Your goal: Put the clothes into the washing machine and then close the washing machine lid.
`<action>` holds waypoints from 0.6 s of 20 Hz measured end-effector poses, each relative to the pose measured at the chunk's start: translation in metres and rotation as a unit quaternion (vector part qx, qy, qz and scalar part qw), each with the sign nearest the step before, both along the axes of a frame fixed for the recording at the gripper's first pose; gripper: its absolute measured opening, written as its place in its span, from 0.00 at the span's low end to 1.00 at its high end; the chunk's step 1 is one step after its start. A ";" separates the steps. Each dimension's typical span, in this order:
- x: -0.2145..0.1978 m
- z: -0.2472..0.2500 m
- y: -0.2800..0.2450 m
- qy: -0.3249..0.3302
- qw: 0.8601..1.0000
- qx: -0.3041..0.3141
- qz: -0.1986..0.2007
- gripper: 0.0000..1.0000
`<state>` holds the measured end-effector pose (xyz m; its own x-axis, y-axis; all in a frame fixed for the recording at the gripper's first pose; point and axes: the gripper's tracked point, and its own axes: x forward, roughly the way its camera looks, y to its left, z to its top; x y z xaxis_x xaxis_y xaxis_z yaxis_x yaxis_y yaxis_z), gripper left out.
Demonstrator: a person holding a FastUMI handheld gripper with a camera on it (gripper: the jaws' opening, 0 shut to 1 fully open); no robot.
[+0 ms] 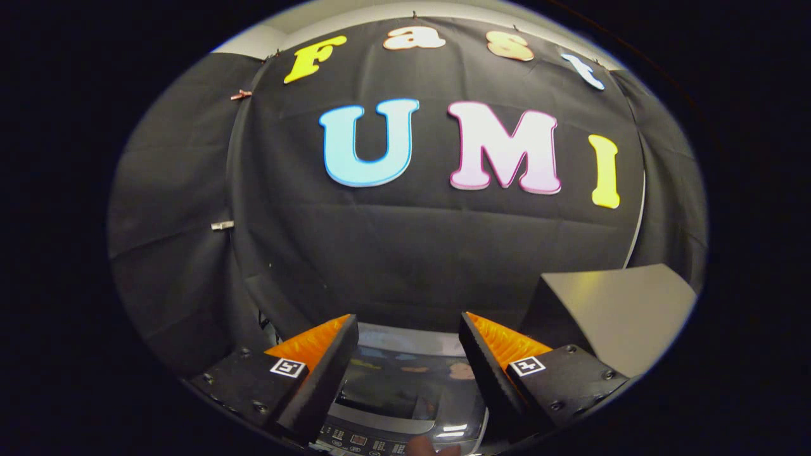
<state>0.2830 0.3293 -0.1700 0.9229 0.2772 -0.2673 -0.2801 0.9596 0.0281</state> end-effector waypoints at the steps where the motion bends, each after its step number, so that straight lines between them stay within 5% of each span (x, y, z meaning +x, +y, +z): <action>1: -0.005 0.016 -0.004 -0.014 1.000 0.006 0.000 1.00; 12: -0.069 0.143 -0.064 -0.130 0.991 0.018 -0.008 1.00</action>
